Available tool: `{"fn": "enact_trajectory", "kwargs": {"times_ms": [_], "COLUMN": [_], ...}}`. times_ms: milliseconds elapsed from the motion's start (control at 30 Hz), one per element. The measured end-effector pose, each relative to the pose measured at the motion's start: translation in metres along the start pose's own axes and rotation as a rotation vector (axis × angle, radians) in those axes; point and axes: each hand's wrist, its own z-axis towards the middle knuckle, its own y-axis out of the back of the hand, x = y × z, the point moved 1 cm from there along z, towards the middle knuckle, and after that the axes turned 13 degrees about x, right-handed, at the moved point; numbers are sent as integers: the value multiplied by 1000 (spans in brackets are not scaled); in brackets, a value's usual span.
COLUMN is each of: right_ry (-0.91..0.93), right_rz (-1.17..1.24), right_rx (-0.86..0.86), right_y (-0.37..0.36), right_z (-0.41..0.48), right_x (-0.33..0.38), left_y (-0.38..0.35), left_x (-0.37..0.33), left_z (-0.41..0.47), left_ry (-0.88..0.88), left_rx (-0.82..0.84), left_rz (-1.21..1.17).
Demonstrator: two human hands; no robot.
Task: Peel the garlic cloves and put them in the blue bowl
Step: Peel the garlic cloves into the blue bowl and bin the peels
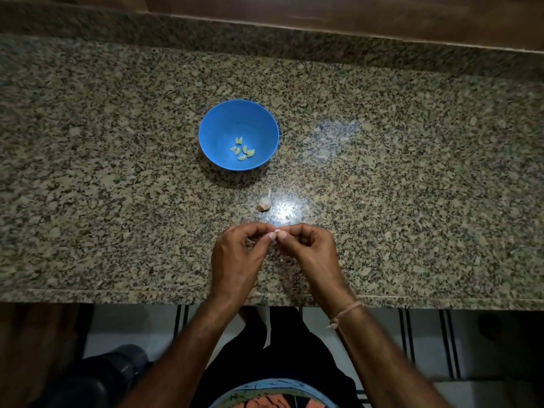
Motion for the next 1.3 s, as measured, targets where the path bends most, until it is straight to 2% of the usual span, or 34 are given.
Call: {"fn": "enact_trajectory", "kwargs": {"times_ms": [200,633,767,1000,1133,1300], "right_ry": [40,70,112,164,125,79], "right_rz": [-45,-253,-331,-433,-393,-346], "right_rx": [0,-118,-160,-231,-237,-173], "right_y": [3,-9,-11,-9,-4,3], "right_z": [-1,-8,-8,-11,-10,-7], "right_x": [-4,-16,-20,-21,-22,-24], "left_y": [5,-4,-9,-10,-8,-9], "left_x": [0,-12,-15,-7,3,5], "left_z": [2,-10,-12,-7,0,2], "left_ry": [-20,-5,-3,21,39,40], "left_rx": [40,-91,-109,2,80,75], "left_rz": [104,416,409,334,263,218]}}
